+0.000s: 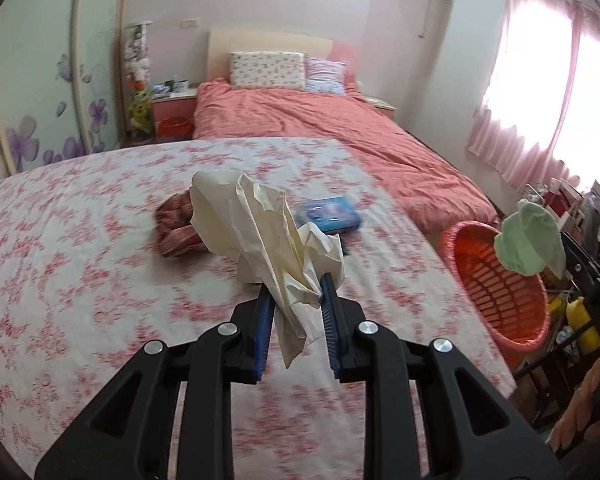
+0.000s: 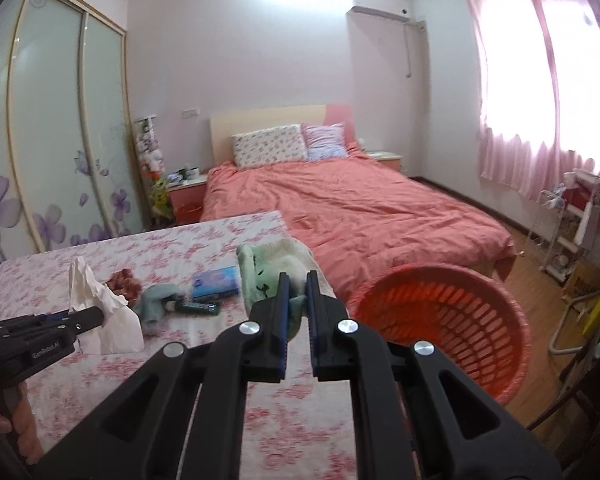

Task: Collect trash
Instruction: 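Carry the tissue and green cloth over the orange basket with both tools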

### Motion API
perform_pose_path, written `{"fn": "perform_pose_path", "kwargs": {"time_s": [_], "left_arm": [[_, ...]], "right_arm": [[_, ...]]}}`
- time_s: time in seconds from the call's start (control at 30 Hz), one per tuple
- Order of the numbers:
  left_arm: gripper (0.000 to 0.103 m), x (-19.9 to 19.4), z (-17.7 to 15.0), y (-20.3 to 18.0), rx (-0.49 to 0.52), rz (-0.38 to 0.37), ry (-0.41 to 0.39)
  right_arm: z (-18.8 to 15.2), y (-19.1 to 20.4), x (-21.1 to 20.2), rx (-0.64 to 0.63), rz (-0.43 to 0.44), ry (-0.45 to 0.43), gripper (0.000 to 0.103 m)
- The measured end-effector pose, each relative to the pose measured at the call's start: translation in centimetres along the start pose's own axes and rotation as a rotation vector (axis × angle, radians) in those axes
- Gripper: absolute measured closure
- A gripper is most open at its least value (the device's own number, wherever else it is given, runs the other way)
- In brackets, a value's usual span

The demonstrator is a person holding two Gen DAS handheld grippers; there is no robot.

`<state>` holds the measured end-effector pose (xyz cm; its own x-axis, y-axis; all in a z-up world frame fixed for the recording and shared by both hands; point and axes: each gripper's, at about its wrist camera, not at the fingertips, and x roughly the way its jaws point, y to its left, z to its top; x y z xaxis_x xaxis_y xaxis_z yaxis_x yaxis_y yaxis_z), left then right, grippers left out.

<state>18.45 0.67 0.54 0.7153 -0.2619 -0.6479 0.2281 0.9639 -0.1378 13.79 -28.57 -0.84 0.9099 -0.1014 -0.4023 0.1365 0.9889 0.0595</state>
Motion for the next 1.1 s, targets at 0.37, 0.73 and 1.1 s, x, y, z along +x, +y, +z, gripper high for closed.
{"fn": "perform_pose_path", "kwargs": {"time_s": [0.37,0.73,1.1], "left_arm": [[0.08,2.3,0.3,-7.9,0.109,-0.123,0.02],[0.08,5.0,0.4,-14.6,0.185,-0.252,0.055],[0.08,7.1,0.2,-19.6,0.254,-0.312,0.078]], "right_arm": [[-0.6,-4.5,0.4,0.018,-0.116,0.0,0.094],[-1.3,-10.5,1.2,0.104,-0.183,0.011,0.094],[-2.1,-15.1,2.1,0.182,-0.2,0.017,0.094]]}}
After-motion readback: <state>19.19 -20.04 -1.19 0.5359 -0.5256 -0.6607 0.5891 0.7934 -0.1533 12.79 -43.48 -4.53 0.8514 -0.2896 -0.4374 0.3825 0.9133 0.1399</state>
